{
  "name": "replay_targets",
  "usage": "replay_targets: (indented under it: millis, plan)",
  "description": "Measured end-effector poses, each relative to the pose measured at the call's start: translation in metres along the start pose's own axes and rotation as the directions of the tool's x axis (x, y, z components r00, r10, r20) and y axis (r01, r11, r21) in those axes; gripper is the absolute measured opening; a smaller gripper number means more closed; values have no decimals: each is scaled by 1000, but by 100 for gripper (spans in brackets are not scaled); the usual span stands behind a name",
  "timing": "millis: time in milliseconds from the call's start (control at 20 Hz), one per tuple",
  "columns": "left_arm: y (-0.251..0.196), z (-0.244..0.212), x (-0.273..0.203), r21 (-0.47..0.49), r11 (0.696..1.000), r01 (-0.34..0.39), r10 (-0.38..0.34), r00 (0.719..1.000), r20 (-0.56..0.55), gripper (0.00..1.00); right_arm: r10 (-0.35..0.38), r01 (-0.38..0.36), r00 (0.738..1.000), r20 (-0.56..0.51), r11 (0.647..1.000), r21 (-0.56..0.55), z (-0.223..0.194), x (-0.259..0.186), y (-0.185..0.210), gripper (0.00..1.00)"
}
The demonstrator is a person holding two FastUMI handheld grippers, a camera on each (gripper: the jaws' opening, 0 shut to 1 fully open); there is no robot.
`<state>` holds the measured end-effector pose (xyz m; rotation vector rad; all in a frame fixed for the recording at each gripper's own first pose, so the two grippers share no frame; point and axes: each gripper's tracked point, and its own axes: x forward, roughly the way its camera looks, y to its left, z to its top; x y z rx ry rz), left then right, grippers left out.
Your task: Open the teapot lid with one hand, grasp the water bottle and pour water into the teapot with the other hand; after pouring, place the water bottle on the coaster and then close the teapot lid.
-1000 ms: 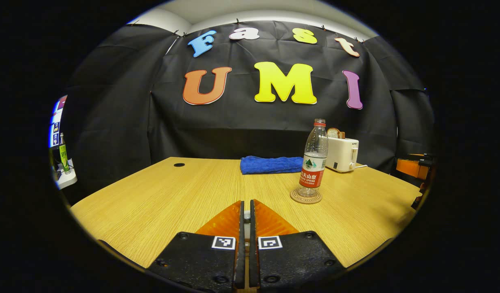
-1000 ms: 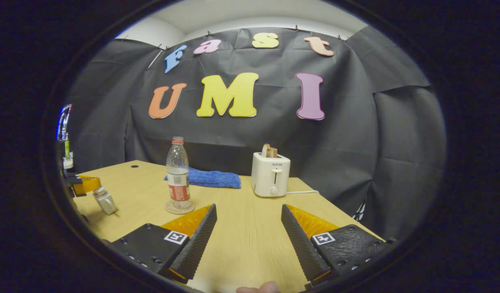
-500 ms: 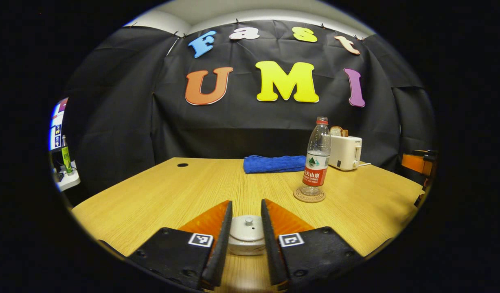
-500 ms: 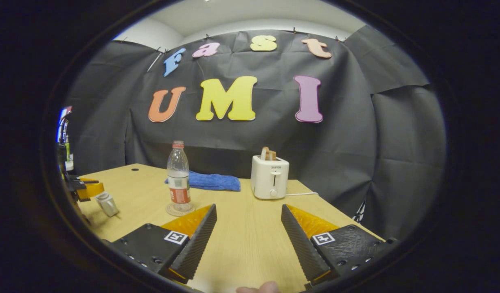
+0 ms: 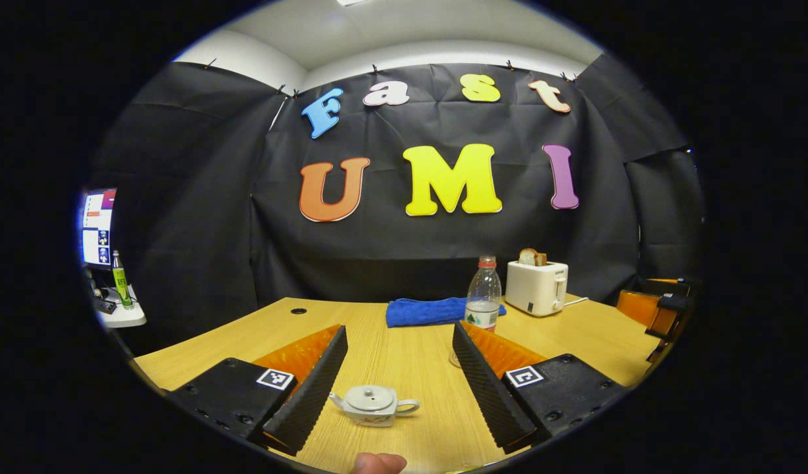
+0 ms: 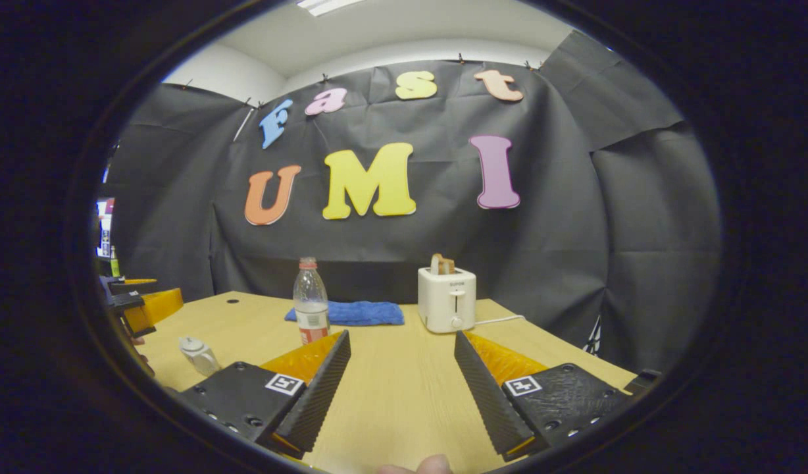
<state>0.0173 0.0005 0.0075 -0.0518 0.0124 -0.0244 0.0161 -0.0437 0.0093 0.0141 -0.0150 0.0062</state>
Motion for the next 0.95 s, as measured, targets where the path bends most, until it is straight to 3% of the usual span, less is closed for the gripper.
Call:
replay_targets:
  millis: [350,600,950]
  plan:
    - [-38,30,-43,-20,1000,23,-22,997,79,100,-22,27,993,118,999,-41,34,-50,-1,95]
    - [-55,27,-53,-1,999,33,-32,996,88,100,-6,10,995,103,999,-46,21,-67,2,96]
    - [-58,20,-45,-8,999,36,-35,997,71,100,-20,26,996,89,998,-62,22,-58,-1,95]
